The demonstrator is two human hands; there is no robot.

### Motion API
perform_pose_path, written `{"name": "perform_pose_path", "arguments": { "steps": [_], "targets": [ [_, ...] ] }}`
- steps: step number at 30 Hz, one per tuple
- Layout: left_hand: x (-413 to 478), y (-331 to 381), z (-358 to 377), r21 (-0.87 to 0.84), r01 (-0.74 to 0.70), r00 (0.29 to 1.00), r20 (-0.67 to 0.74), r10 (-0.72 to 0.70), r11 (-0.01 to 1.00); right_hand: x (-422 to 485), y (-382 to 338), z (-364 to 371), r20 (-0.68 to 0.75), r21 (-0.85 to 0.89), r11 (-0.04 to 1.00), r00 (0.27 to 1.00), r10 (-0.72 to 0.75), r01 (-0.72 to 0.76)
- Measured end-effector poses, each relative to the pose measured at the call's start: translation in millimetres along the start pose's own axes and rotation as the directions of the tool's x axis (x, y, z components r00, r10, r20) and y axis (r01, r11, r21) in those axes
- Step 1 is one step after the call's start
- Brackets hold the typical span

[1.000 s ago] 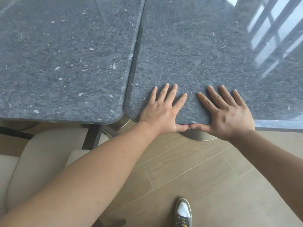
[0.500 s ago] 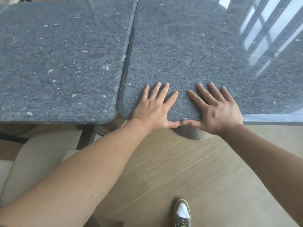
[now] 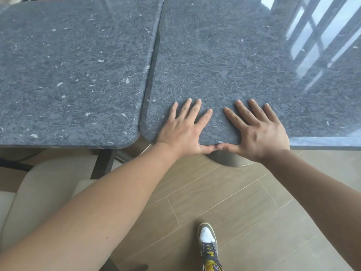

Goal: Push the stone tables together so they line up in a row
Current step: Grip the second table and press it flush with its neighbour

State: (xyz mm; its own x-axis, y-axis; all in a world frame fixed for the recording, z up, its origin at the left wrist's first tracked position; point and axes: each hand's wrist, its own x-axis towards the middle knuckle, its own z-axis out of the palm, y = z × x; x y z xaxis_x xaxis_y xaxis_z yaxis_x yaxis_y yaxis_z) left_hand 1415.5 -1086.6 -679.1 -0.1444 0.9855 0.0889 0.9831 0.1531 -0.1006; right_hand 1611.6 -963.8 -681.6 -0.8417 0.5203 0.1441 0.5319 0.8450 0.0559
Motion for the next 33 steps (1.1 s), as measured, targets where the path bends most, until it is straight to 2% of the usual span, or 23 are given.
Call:
{"name": "perform_pose_path", "arguments": {
  "steps": [7, 11, 13, 15, 20, 25, 33],
  "targets": [
    [-1, -1, 2, -0.023, -0.017, 1.0, 0.006, 0.017, 1.0, 0, 1, 0, 0.076, -0.026, 0.999, 0.997, -0.028, 0.03],
    [-5, -4, 4, 0.022, -0.112, 0.994, 0.01, 0.112, 0.993, -3, 6, -3, 0.151, -0.056, 0.99, 0.981, -0.122, 0.132],
    [-8, -4, 4, 0.06, -0.141, 0.99, 0.034, 0.139, 0.988, -4, 4, -6, 0.115, -0.028, 0.99, 0.984, -0.137, 0.141],
    [-8, -2, 2, 0.069, -0.124, 0.991, 0.055, 0.121, 0.99, -4, 0, -10, 0.1, 0.015, 0.992, 0.987, -0.124, 0.123],
    [-11, 7, -3, 0.087, -0.071, 0.995, 0.077, 0.064, 0.994, -6, -7, -15, 0.187, 0.044, 0.996, 0.978, -0.088, 0.081],
    [-13, 15, -5, 0.085, -0.042, 0.996, 0.078, 0.036, 0.996, -5, -8, -12, 0.32, -0.078, 0.996, 0.947, -0.018, 0.045],
    [-20, 26, -7, 0.086, -0.006, 0.997, 0.081, -0.001, 0.996, -11, -17, -14, 0.323, -0.13, 0.991, 0.945, 0.045, -0.003]
  ]
}}
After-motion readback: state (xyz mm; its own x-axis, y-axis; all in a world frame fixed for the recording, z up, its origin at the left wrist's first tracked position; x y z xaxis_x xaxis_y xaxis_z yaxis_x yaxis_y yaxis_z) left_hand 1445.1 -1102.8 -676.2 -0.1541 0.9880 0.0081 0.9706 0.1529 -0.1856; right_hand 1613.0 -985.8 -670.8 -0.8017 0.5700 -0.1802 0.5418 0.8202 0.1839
